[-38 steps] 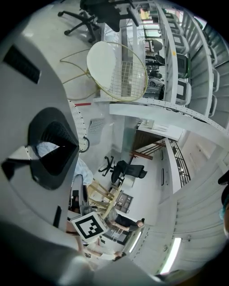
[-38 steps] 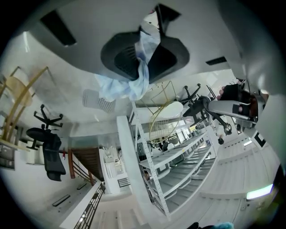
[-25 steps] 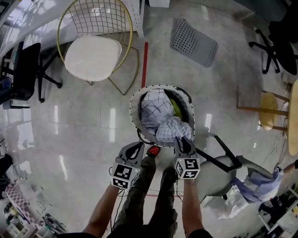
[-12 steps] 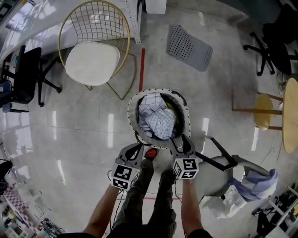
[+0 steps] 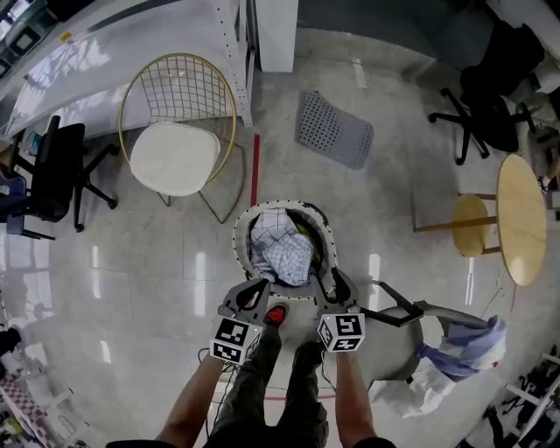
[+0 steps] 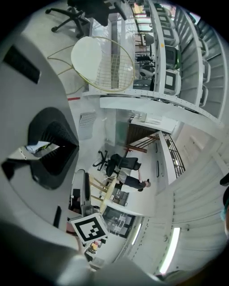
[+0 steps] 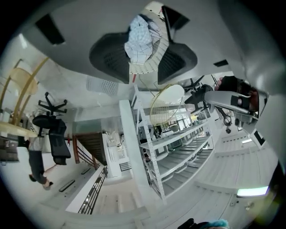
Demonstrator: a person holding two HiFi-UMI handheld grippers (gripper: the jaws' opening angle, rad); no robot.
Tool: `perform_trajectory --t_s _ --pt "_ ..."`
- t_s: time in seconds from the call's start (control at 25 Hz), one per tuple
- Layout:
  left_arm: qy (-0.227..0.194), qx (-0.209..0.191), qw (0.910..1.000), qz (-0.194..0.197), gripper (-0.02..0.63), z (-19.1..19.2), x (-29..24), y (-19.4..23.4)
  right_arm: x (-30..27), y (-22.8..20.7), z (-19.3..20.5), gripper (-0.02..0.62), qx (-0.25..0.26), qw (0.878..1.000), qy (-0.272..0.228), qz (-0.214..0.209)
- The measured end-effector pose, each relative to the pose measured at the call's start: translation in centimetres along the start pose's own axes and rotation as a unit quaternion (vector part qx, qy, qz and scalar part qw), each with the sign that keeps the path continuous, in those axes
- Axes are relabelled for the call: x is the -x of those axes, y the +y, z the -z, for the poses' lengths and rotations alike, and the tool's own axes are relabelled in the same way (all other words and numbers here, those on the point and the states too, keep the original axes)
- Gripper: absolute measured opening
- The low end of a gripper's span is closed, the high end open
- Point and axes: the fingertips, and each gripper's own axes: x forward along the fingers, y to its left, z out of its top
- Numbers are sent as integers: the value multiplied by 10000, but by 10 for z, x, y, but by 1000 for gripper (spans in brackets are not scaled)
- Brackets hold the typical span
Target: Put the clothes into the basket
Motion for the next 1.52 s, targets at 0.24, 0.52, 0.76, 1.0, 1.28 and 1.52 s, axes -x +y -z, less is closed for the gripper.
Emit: perform_trajectory --t_s 0.24,0.52,0.76,1.0,1.28,1.52 --pt "-324 -288 9989 197 6 -51 16 -30 38 2 -59 147 194 9987 -435 180" --pt "-611 -620 9950 482 6 -101 32 -79 101 -3 -112 62 211 9935 -991 519" --pt "-703 -848 9889 993 6 -157 39 -134 163 -15 -171 37 105 9878 -1288 874" --pt "-787 -1241 9743 1704 6 -201 38 -203 236 -46 -204 35 -10 9738 -1567 1648" --pt "-799 -1721 9487 2529 6 -212 26 -304 331 -101 -193 34 -196 9485 -1747 2636" --pt "-697 -1953 9220 3271 6 -202 18 -405 424 -151 -164 34 -424 9193 -1813 3469"
